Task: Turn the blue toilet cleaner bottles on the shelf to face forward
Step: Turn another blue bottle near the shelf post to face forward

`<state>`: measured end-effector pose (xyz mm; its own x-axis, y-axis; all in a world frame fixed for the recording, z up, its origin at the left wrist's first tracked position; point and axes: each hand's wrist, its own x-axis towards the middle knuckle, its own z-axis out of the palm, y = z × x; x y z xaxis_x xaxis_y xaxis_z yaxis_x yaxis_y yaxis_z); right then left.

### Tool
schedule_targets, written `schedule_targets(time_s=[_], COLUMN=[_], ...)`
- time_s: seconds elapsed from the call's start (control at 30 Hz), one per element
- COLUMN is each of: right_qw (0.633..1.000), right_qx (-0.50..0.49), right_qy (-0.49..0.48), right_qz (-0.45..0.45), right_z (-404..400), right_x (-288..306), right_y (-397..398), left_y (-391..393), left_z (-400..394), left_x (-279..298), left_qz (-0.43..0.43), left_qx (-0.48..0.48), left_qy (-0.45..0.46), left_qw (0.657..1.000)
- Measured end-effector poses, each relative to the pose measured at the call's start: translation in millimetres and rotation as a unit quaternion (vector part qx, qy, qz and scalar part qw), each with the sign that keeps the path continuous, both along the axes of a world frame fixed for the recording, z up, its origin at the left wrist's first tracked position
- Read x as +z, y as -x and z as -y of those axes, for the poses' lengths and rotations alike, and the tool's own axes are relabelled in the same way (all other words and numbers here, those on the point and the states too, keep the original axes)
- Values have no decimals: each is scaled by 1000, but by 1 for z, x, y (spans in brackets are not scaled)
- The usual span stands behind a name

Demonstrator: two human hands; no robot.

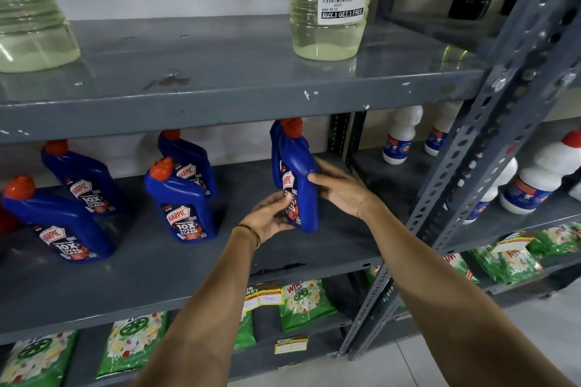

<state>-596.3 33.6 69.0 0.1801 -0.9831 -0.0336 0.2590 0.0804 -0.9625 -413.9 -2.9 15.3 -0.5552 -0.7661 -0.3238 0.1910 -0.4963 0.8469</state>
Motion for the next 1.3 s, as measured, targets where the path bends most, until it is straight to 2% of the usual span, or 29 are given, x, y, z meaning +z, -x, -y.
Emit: schedule_targets(time_s=[0.2, 0.43, 0.67, 0.8, 1.03, 1.2, 1.3], right_qw=[997, 993, 992, 994, 995, 972, 960], right_qx=[-46, -68, -61, -46, -69, -82, -93], right_qy=[27, 18, -2, 0, -50, -83, -94], right_qz=[-47, -92, -106, -103, -45, -204, -249], right_z=[3, 11, 17, 20, 22, 14, 15], right_x=[1, -12, -20, -20, -37, -62, -70], right_y=[7, 15, 15, 16, 18, 10, 1], left_y=[13, 25, 30, 32, 29, 26, 26], left_z=[0, 3, 10, 9, 1, -5, -6], left_x=[1, -5, -21, -23, -28, -26, -24], left_qz=[23, 121, 231, 251, 270, 284, 303], left_qx=[104, 178, 193, 202, 212, 192, 178], left_qy=[24, 105, 178, 198, 208, 225, 230], left_qw=[994, 971, 937, 926, 916, 912, 907])
